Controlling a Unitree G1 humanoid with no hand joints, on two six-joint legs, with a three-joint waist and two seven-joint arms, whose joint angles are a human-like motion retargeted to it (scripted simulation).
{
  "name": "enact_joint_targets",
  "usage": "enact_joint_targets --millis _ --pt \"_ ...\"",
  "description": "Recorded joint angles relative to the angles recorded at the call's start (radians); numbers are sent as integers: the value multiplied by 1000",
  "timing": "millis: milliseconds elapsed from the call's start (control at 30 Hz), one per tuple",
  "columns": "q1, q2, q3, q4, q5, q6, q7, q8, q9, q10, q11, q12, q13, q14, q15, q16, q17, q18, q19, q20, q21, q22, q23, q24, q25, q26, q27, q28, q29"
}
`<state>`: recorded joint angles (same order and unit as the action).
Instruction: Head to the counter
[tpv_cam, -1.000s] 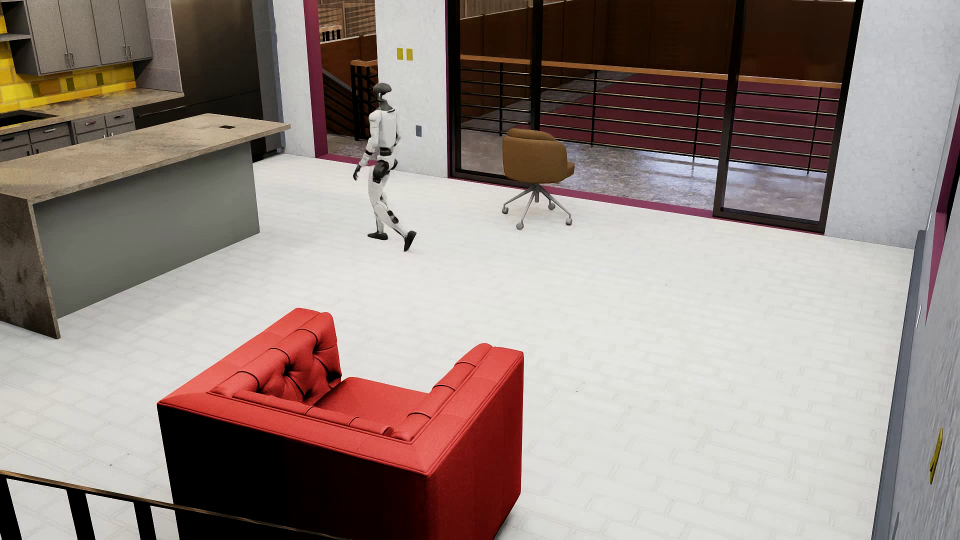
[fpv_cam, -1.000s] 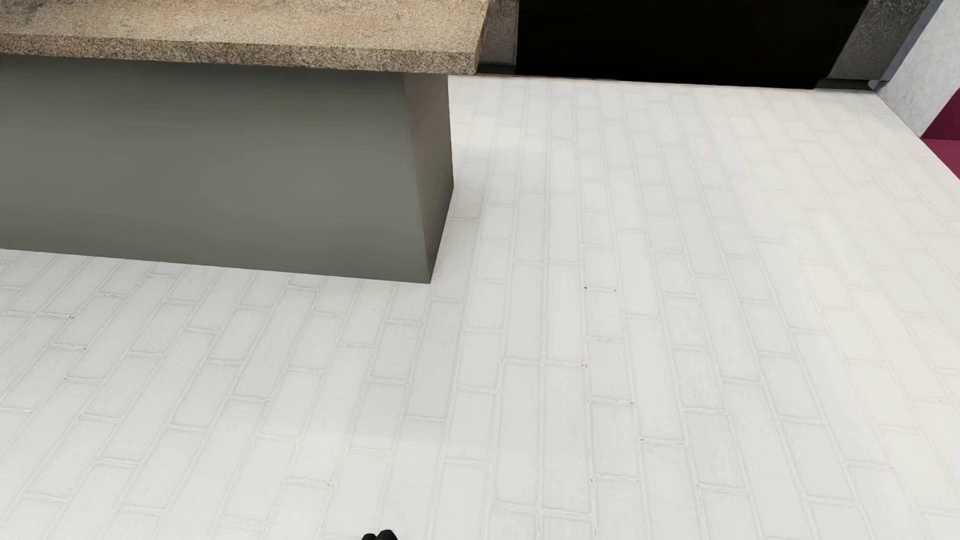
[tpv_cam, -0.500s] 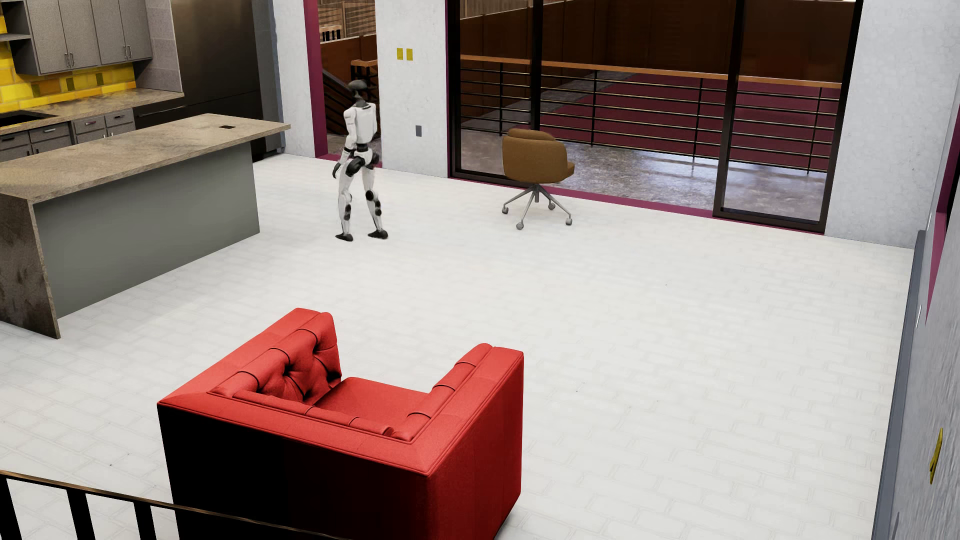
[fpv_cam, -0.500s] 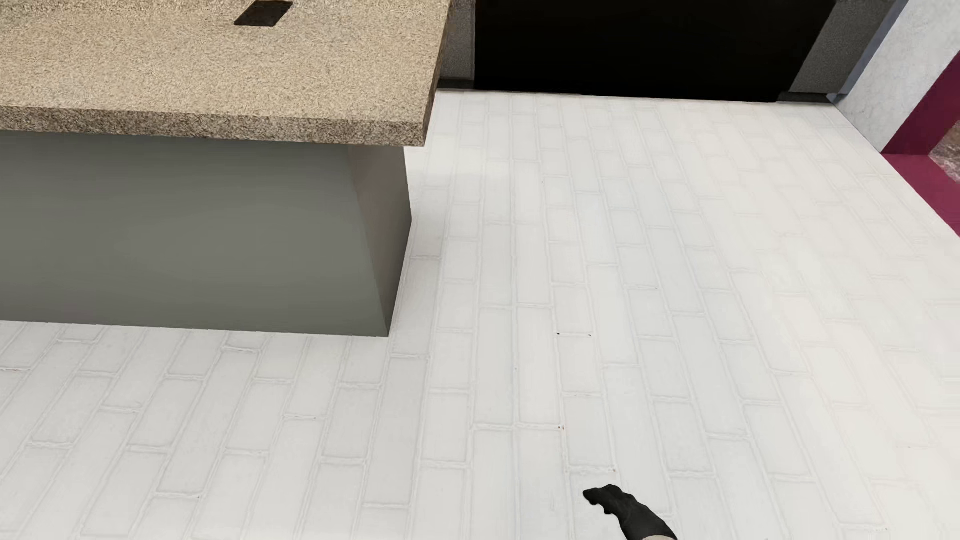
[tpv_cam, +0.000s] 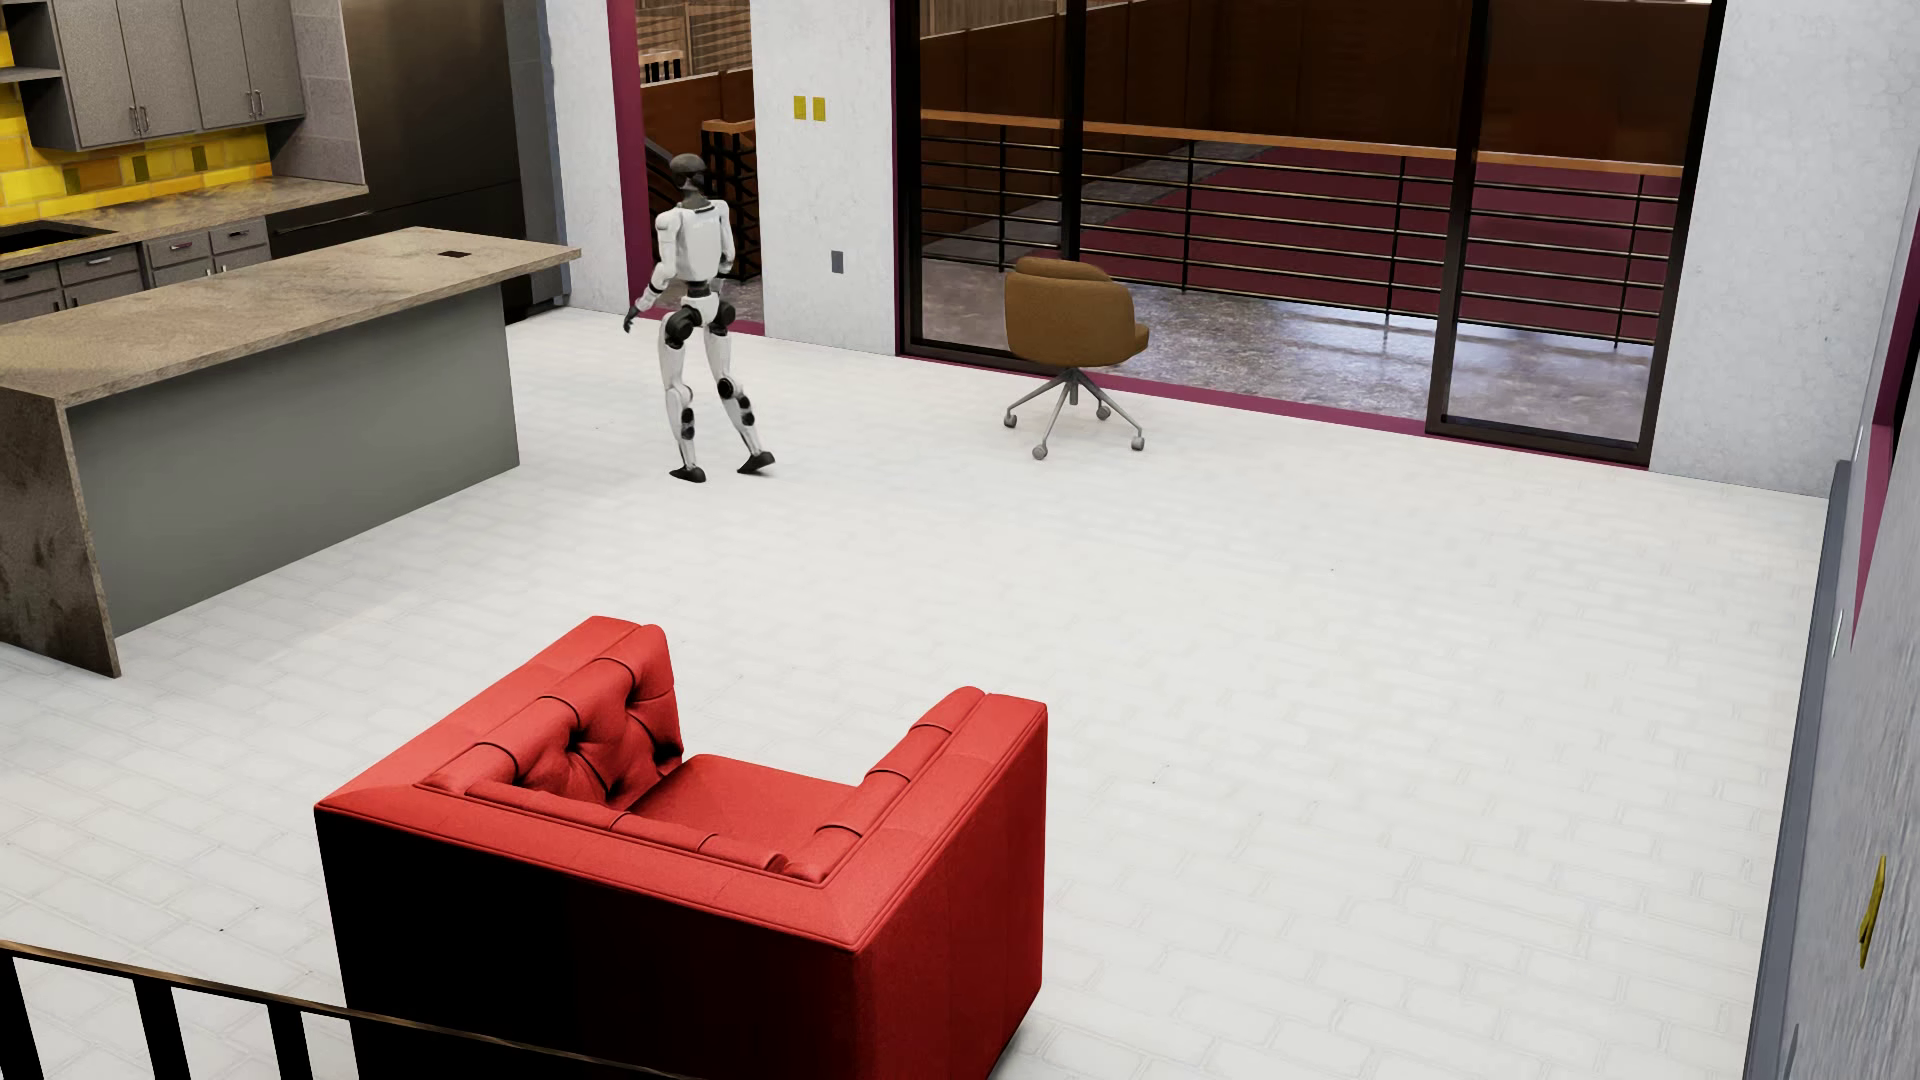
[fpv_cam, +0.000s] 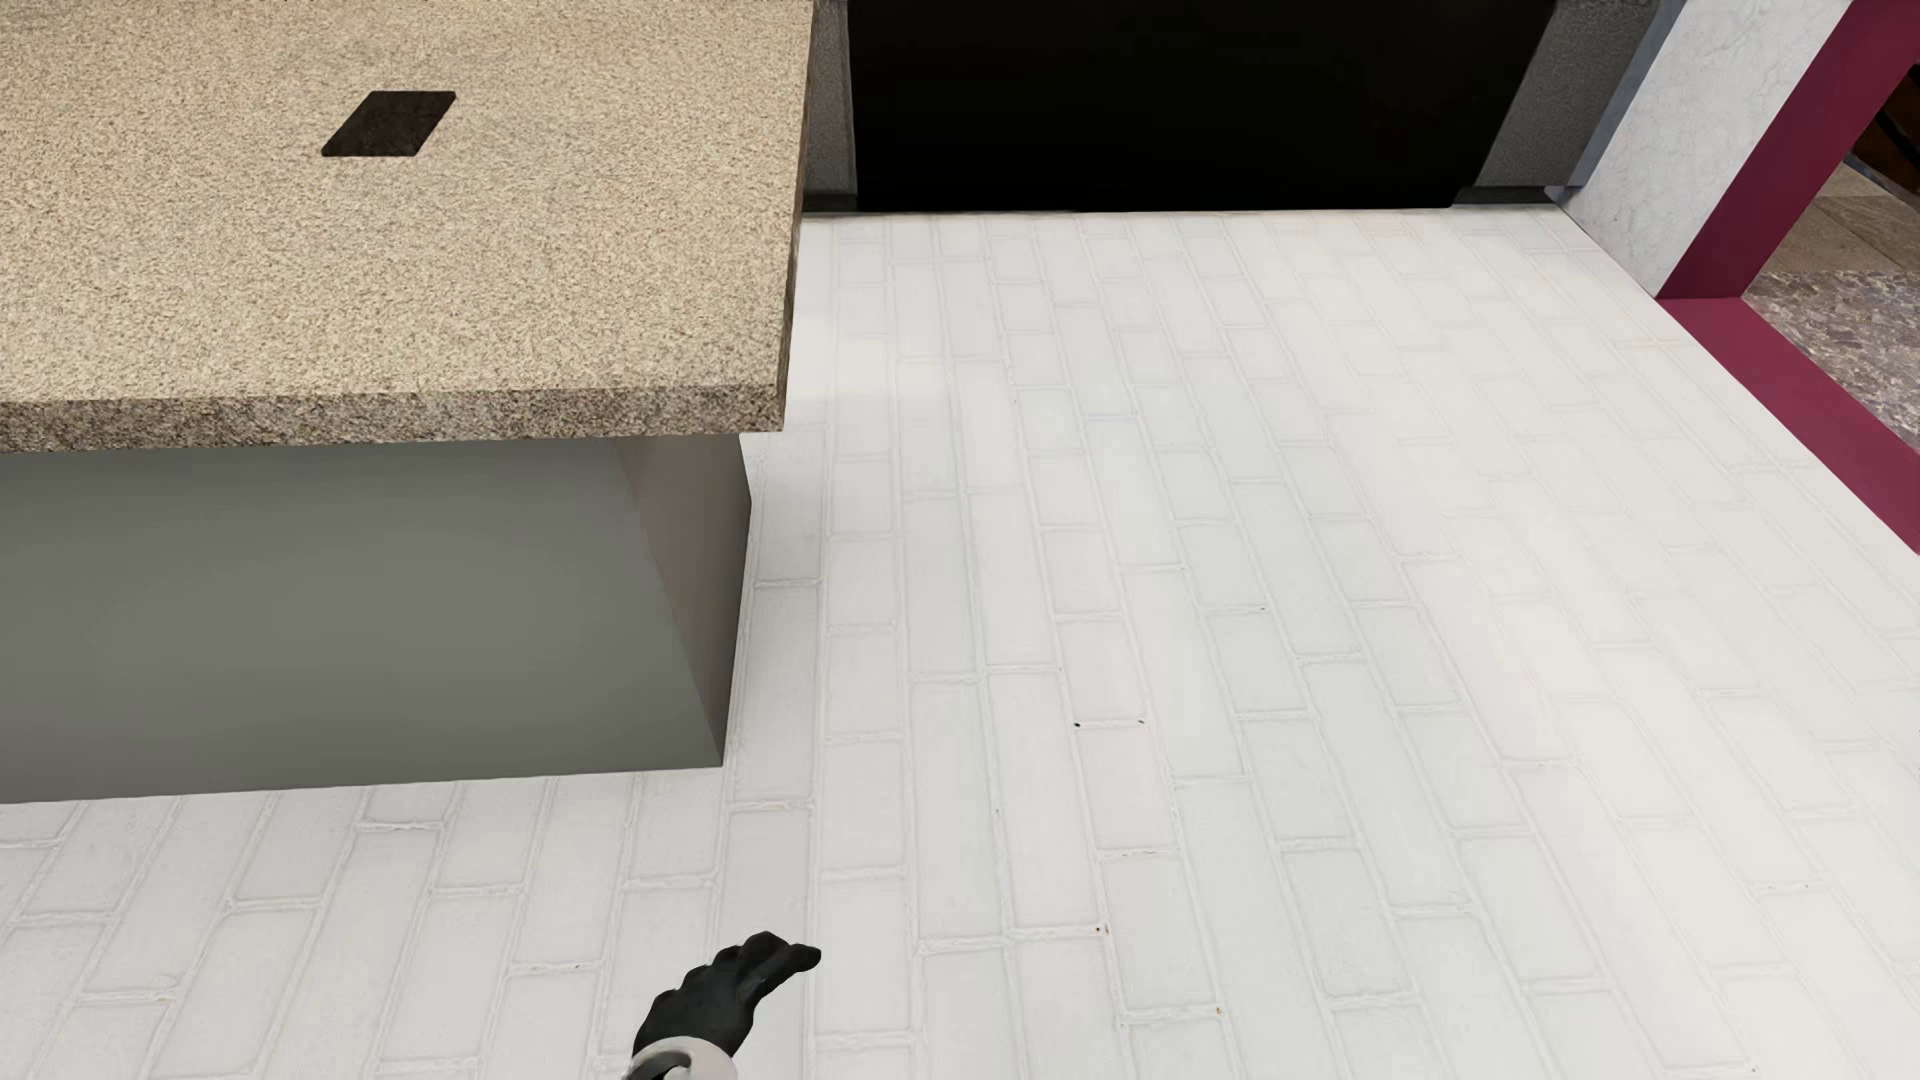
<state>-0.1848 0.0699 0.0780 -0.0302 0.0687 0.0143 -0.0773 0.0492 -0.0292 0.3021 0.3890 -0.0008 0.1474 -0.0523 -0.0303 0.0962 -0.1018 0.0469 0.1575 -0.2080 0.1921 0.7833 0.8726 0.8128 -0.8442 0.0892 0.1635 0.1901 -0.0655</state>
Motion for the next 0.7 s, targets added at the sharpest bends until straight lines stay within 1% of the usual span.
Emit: enact_joint_targets --millis 67,133,233,333,367,467,600,700 --pt "9 -6 -2 -11 -9 -5 2 4 -3 -5 22 -12 -2 -11 5 5 4 4 1 -42 -12 26 -32 15 16 -2 -12 -14 -23" --pt "13 -12 -3 -22 -18 -10 1 2 -5 -3 44 -17 -8 -22 9 3 9 9 2 -70 -14 71 -64 31 28 10 -23 -20 -40" --pt "15 -29 -2 -39 -30 -16 -2 -3 -8 1 84 -7 -24 -36 16 -11 10 17 2 -67 -3 144 -105 37 38 37 -31 -13 -40" --pt "10 -59 0 -57 -44 -24 -6 -9 -11 11 141 23 -34 -49 24 -11 -1 24 7 -68 -1 188 -127 50 48 38 -39 -16 -40" --pt "7 -68 2 -63 -49 -26 -8 -10 -11 17 161 30 -38 -53 28 -14 -4 26 11 -71 -3 192 -124 55 49 46 -40 -23 -40" --pt "5 -91 6 -81 -61 -34 -14 -13 -12 29 213 59 -40 -65 44 -8 -17 32 22 -59 -1 194 -108 58 44 55 -39 -25 -32" --pt "1 -125 10 -99 -76 -44 -18 -18 -13 40 280 79 -37 -75 59 1 -29 35 47 -37 -9 190 -72 57 36 60 -25 -23 -24" --pt "-5 -162 11 -106 -90 -53 -9 -25 -13 46 340 78 -39 -82 66 1 -36 32 53 -16 -13 183 -57 53 26 63 -22 -18 -14"
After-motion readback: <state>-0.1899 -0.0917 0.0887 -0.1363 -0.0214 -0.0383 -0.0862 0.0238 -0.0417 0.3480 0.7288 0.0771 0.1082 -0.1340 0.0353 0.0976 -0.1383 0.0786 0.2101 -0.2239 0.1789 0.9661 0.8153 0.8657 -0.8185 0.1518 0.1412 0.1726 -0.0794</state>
